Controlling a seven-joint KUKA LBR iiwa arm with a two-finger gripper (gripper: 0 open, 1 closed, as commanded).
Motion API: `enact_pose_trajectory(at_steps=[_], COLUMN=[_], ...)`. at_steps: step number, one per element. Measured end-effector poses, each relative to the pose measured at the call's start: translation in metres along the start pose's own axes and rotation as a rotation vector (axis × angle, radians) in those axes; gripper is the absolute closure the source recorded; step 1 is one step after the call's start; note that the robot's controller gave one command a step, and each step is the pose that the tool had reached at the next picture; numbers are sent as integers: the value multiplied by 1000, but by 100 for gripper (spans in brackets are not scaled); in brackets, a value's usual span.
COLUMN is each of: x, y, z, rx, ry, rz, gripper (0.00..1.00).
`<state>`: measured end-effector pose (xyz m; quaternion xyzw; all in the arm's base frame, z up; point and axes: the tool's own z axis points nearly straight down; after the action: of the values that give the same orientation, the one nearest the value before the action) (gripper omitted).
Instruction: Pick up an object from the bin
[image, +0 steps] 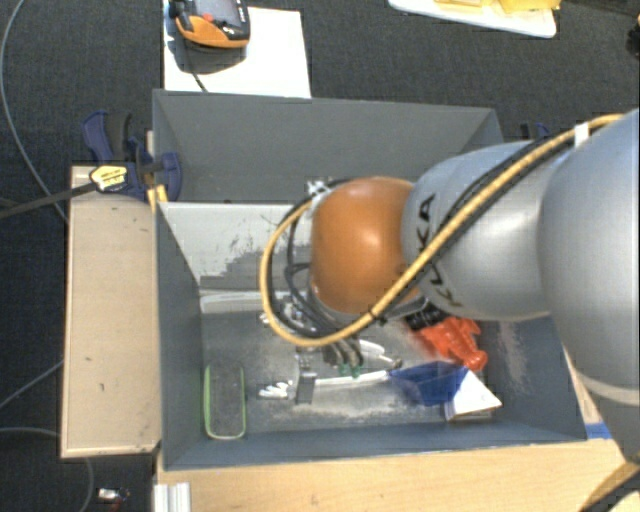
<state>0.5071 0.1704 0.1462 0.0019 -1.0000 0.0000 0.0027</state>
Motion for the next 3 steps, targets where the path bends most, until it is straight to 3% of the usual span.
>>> enact_pose_trajectory(at_steps=[1, 2, 3], x=[-2, -13, -33], y=[-1, 20, 27], z=[-4, 14, 27], rx=[-1, -3, -4], ry=[-7, -10, -15], rz=[5, -23, -16], gripper=[0, 0, 0])
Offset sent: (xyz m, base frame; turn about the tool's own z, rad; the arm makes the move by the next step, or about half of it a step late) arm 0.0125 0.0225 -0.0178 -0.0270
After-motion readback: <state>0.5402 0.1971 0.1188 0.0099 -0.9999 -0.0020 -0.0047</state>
